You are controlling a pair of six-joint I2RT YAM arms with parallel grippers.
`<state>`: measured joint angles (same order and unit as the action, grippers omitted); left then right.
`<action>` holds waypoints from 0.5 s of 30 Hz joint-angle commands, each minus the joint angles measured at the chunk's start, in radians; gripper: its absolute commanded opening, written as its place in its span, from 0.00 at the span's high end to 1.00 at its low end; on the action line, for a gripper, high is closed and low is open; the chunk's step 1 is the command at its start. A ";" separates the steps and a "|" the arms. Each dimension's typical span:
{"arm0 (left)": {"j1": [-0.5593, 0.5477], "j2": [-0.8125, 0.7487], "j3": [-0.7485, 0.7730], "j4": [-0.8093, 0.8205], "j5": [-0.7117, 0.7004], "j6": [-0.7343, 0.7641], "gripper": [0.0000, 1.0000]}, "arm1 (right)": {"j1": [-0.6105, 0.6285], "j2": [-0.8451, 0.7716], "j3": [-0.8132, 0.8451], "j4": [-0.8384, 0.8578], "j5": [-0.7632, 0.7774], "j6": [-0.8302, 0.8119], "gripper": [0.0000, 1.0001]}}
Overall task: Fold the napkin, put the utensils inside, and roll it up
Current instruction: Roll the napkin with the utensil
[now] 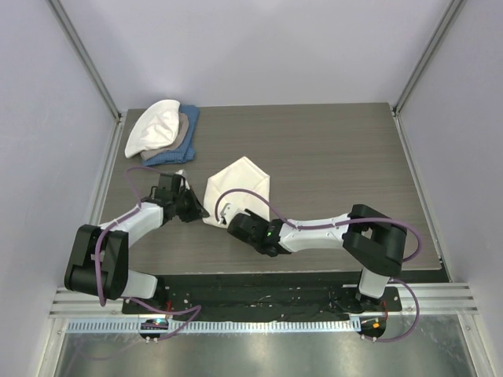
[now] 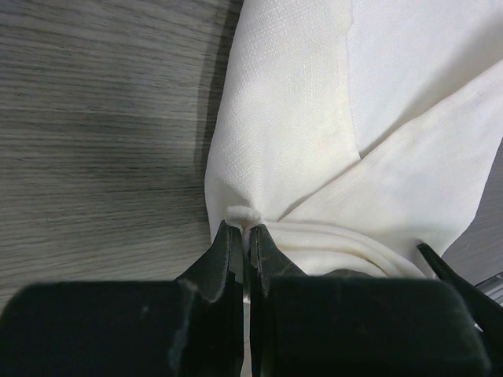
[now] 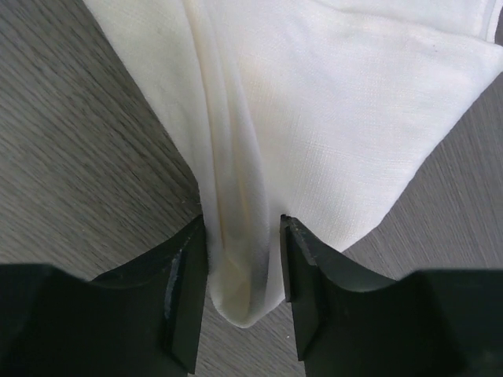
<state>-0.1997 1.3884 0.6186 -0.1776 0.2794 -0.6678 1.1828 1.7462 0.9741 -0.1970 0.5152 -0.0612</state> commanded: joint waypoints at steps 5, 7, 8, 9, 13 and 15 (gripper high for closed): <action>0.006 0.004 0.032 -0.036 -0.042 0.033 1.00 | 0.001 -0.001 0.018 -0.031 0.043 -0.009 0.70; 0.005 0.003 0.038 -0.037 -0.045 0.036 1.00 | 0.001 0.006 0.023 -0.060 0.005 -0.018 0.80; 0.006 0.003 0.039 -0.040 -0.046 0.036 1.00 | 0.000 0.009 0.026 -0.070 -0.016 -0.022 0.84; 0.005 0.003 0.044 -0.045 -0.052 0.037 1.00 | 0.000 0.012 0.035 -0.081 -0.077 -0.023 0.86; 0.006 0.001 0.053 -0.059 -0.077 0.048 1.00 | -0.015 0.035 0.103 -0.203 -0.295 -0.012 0.93; 0.006 0.001 0.056 -0.071 -0.097 0.051 1.00 | -0.044 0.045 0.150 -0.245 -0.394 0.004 0.94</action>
<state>-0.2001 1.3884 0.6434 -0.2089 0.2531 -0.6487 1.1725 1.7752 1.0317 -0.3130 0.3553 -0.0769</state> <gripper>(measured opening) 0.039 0.101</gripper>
